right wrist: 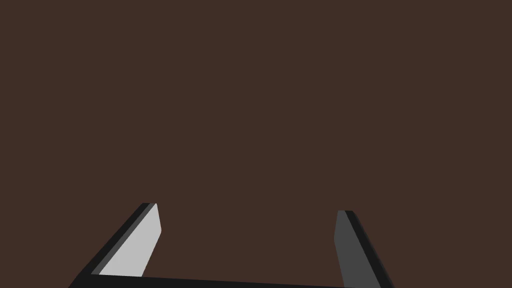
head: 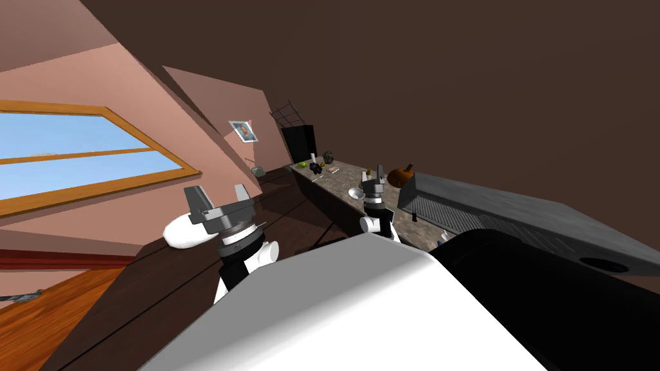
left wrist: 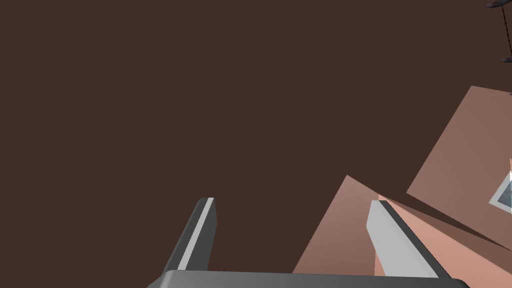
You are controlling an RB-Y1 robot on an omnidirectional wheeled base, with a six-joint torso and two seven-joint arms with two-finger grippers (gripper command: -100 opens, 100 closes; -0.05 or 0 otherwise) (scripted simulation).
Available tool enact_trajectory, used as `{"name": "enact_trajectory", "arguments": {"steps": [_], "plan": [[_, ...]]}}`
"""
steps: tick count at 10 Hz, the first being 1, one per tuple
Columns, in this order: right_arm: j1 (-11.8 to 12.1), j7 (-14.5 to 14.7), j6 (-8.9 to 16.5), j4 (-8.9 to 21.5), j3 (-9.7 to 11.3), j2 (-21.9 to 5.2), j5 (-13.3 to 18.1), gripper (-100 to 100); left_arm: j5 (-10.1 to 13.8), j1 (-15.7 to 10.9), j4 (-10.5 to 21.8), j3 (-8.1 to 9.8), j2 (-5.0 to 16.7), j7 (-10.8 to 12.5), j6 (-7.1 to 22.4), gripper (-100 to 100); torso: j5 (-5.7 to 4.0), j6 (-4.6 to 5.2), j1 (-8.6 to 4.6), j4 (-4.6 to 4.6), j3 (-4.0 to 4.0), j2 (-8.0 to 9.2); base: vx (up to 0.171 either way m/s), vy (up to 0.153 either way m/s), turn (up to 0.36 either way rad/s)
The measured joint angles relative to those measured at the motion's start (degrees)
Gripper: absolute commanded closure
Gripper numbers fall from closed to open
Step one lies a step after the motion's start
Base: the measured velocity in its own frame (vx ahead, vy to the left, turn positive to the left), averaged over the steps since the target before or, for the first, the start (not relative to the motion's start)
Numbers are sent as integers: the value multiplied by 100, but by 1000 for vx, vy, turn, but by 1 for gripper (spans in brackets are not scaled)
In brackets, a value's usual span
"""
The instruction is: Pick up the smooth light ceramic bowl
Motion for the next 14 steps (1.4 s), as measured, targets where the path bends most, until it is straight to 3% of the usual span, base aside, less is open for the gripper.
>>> {"name": "enact_trajectory", "arguments": {"steps": [6,8,14], "plan": [[481,-499,215,-75,-194,-757,-692,-100,0,0,0,0,0,0,0,0,-3,1,-11,3,9,14,-33,-20,43],[780,-796,342,-155,-359,-974,-1068,-100,0,-1,0,0,0,0,0,0,-2,0,-9,5,13,23,-50,-18,59],[1328,-1418,712,-279,-589,-1216,-1957,-100,0,0,0,0,0,0,0,0,-2,0,-8,4,9,15,-33,-19,50]]}}
